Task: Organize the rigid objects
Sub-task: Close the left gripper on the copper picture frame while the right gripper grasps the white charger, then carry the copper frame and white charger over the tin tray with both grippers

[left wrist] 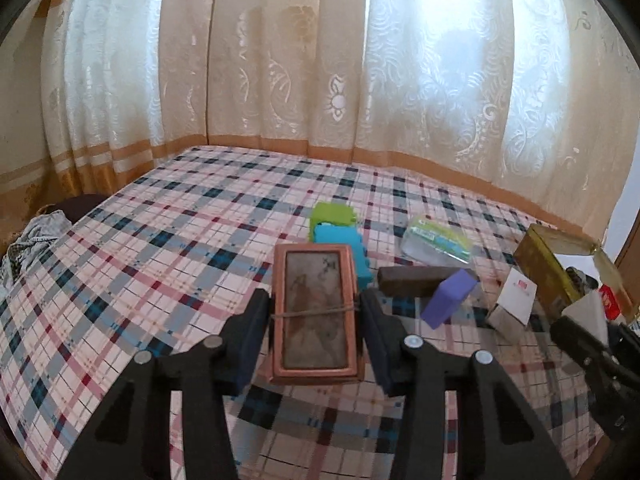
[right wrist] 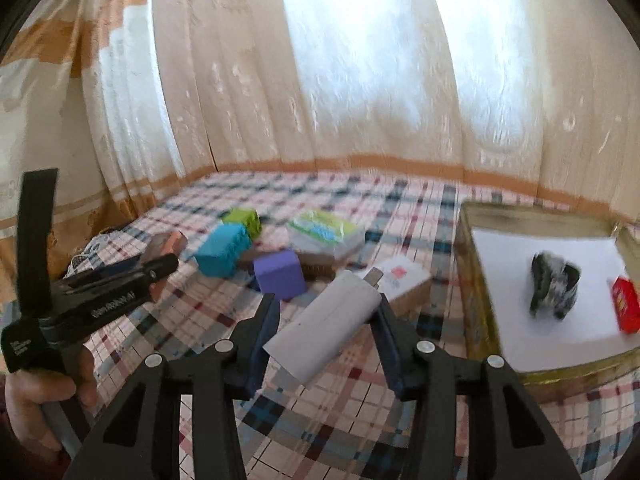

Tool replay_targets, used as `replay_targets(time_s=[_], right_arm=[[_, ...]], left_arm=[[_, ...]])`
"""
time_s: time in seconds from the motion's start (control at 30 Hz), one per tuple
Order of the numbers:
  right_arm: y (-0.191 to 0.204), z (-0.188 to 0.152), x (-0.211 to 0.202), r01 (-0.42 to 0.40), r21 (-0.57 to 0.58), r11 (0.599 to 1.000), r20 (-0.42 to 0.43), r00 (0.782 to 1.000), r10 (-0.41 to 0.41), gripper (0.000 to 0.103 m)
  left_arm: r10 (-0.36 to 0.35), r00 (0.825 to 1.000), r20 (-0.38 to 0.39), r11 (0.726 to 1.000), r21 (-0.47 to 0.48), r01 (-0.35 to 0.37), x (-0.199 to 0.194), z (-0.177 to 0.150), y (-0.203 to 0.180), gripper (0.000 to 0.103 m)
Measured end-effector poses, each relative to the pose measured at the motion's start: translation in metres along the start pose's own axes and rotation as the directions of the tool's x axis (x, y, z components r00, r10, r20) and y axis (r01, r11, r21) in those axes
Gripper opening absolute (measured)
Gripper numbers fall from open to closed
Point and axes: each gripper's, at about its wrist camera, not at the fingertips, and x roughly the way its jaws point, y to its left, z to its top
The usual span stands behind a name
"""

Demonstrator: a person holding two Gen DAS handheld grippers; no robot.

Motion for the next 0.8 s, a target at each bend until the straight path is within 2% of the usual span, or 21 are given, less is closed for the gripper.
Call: replay_targets(time_s=[0.17,0.33,0.8], right_arm=[[-0.007,0.004,-0.009,-0.048,0.027,0.998,0.044,0.998,0.047,0.049],[-0.009,0.006,-0.015,0.04,-0.002,0.999,0.087,0.995,-0.04,0.049],[-0.043,0.013,-0.032,0.154,0.012,0.988,0.168,0.974,-0.154,0.049]], left_arm=[[0.011,1.0,0.017,1.0,0.017,-0.011,-0.002,0.0,-0.01,0.046],[0.006,1.0,0.024,0.999,0.042,-0.007,-0.003,-0.002,-0.023,0.046],[-0.027,0.998,0.062,0.994,0.104,0.02,-0.006,0.0,-0.076,0.046]])
